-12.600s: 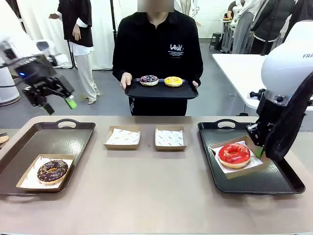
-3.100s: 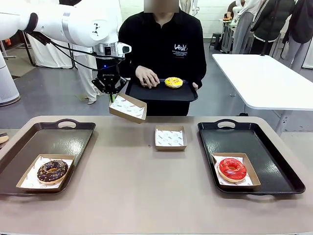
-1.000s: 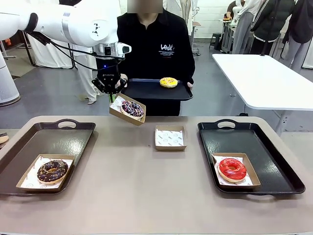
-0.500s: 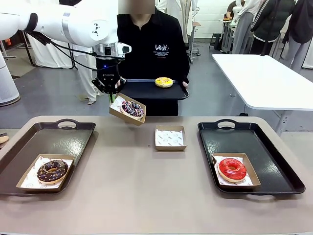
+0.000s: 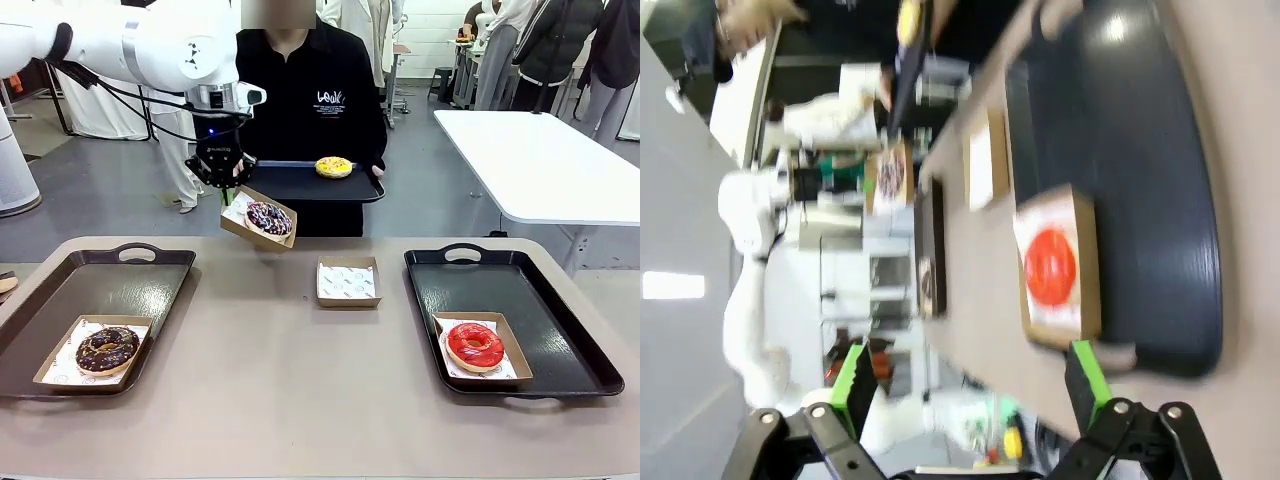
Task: Individually package the donuts and arrange them on the tray.
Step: Place the picked Paper togo box on the Handle tray while simultaneously picking up another Paper togo box from the table with the other hand.
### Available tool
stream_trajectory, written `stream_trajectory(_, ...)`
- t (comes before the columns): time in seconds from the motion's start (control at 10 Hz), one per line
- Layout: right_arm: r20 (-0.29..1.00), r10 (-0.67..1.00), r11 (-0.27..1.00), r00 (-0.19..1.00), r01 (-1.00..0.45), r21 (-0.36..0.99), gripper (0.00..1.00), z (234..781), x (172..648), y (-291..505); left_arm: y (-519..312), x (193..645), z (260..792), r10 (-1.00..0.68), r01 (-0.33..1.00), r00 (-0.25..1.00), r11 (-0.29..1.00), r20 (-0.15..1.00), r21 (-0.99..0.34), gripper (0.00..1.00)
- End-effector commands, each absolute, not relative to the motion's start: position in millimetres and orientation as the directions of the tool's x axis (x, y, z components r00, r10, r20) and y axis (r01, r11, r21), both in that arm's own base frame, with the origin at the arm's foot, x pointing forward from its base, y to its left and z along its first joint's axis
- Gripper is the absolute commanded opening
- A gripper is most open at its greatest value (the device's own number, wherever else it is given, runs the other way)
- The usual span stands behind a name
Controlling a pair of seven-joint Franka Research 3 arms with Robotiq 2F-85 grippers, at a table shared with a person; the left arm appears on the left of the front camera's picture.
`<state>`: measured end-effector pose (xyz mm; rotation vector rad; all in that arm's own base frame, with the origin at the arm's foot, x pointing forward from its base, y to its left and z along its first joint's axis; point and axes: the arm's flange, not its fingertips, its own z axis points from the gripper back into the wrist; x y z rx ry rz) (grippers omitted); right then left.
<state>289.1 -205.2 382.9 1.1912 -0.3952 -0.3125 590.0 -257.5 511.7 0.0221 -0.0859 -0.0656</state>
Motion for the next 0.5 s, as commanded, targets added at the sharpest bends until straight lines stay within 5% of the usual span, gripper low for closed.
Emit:
stream_trajectory(0.0, 0.218, -0.5, 0.433, 0.838, 0.024, 0.901, 1.0, 396, 348, -131, -215, 551, 525, -0.106, 0.108, 0.987, 0.994, 0.121, -0.012, 0.01)
stream_trajectory(0.4, 0.084, -0.123, 0.636, 0.989, 0.014, 0.772, 1.0, 438, 416, 28, -127, 500, 536, -0.076, 0.074, 0.994, 0.997, 0.082, 0.031, 0.01)
